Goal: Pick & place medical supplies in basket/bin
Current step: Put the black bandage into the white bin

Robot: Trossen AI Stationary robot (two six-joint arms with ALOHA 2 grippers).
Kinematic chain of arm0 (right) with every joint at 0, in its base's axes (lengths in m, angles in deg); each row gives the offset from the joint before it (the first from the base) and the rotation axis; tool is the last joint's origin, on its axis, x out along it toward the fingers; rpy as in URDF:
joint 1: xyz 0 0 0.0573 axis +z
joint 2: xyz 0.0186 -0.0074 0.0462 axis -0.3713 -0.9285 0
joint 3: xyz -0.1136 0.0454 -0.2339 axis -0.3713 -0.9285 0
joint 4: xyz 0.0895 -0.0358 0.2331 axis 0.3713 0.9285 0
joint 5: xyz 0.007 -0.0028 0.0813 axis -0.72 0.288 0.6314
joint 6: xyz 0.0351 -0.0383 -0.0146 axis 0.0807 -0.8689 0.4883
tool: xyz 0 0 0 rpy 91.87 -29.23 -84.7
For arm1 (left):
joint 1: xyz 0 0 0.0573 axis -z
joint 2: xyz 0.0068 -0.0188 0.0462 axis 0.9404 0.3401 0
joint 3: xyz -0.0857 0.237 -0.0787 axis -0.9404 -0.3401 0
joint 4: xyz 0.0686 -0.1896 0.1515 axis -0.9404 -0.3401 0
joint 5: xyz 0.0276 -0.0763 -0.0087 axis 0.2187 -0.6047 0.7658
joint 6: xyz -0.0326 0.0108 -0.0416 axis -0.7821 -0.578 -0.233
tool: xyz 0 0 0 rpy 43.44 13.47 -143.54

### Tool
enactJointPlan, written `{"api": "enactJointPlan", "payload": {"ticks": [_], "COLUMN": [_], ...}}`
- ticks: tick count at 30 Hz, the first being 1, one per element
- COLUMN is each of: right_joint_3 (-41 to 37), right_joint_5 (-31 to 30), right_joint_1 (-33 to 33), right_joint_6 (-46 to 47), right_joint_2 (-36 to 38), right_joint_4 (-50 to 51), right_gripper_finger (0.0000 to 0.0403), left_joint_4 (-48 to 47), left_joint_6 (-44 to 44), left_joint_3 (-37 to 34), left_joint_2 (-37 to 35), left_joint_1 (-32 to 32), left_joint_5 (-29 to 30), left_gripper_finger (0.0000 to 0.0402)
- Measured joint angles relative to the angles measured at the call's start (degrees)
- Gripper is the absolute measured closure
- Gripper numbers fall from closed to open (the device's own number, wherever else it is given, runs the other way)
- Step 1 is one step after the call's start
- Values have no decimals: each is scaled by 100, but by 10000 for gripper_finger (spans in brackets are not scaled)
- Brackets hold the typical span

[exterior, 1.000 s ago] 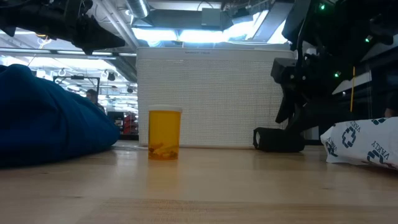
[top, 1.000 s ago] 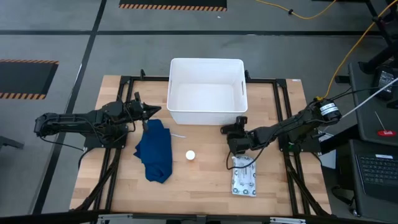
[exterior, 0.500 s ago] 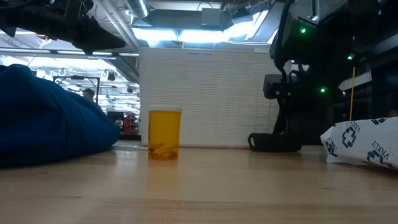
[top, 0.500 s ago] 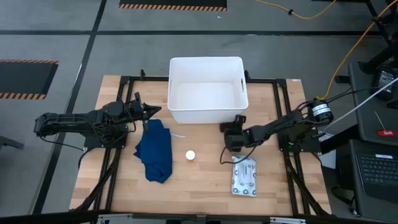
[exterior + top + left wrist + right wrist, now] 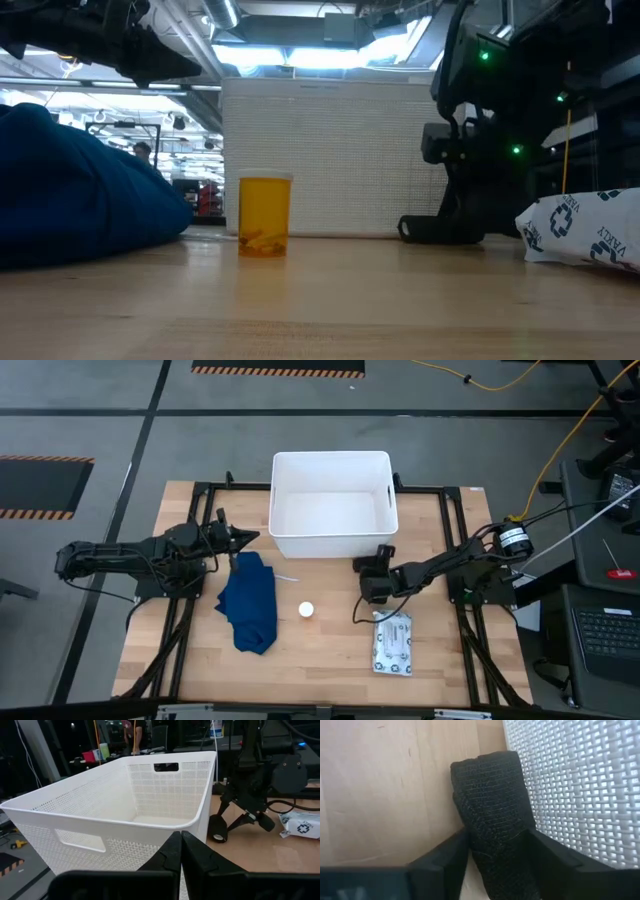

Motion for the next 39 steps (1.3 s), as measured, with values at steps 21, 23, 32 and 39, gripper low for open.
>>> {"api": "enactJointPlan", "payload": {"ticks": [21, 23, 32, 39], "right_joint_3": [609, 769, 1405, 1771], "right_joint_5": [328, 338, 575, 535], "right_joint_1": [327, 418, 940, 1242], "right_joint_6": [631, 836, 1083, 1200], "right_joint_2": [-33, -33, 44, 680], "right_joint_4": [990, 1317, 1723, 1906], "right_gripper_finger": [365, 365, 365, 365], "left_joint_4": [2, 2, 2, 2], "left_joint_6": [0, 0, 2, 1], "left_joint_3": [0, 0, 0, -2], "left_joint_2": [0, 0, 0, 0], "left_joint_1": [0, 0, 0, 0], "left_joint_5": [0, 0, 13, 7], "left_gripper_finger": [398, 398, 398, 398]}}
